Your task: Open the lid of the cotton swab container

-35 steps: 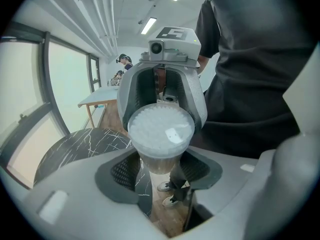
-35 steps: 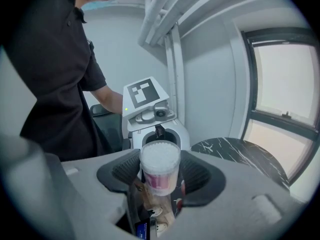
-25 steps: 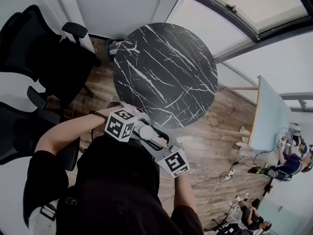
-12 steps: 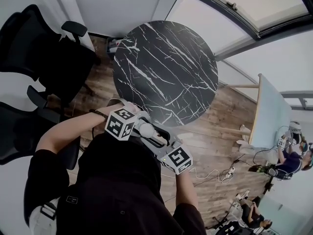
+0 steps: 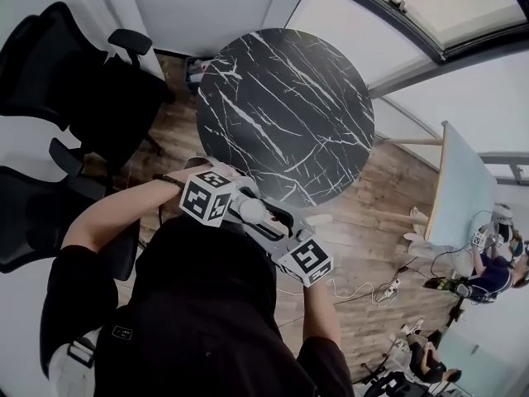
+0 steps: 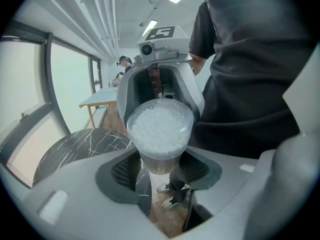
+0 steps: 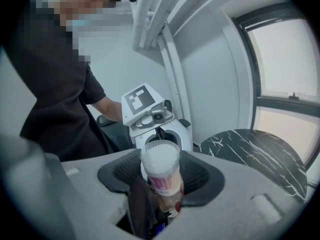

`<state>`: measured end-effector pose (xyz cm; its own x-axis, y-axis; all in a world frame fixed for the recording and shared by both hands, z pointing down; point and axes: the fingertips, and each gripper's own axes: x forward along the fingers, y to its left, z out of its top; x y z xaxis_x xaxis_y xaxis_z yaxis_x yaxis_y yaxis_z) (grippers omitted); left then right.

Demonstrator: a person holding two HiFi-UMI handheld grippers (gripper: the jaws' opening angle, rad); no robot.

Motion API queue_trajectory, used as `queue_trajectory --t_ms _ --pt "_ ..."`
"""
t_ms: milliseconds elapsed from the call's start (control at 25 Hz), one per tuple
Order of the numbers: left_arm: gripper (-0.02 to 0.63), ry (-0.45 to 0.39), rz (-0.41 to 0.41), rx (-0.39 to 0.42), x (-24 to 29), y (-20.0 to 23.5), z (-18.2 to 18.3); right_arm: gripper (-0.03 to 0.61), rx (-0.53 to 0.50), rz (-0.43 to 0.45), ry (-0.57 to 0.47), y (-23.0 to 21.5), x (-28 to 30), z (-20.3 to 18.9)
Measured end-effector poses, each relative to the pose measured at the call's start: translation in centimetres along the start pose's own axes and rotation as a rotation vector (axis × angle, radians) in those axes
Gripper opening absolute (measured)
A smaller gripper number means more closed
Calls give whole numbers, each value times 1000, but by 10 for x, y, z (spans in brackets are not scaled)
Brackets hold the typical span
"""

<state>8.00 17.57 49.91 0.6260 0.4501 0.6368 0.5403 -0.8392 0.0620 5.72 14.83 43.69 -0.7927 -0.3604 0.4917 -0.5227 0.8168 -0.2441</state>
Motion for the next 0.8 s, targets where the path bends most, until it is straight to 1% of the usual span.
queue_trajectory --t_ms 120,200,400,560,680,800 --pt "252 9 8 3 -1 2 -1 242 15 3 1 -2 1 2" --pt "252 16 17 6 1 3 -2 242 42 4 -2 -4 0 0" --pt "252 -16 13 -25 5 3 -2 242 87 11 -16 -6 -1 -3" --pt "253 -20 7 -44 8 0 -5 245 78 1 -10 -3 2 -8" --pt "253 -28 29 -63 6 5 -5 247 54 -35 -18 -7 4 -6" --pt "254 -17 59 -89 5 10 -12 247 37 -76 -16 -11 8 -7"
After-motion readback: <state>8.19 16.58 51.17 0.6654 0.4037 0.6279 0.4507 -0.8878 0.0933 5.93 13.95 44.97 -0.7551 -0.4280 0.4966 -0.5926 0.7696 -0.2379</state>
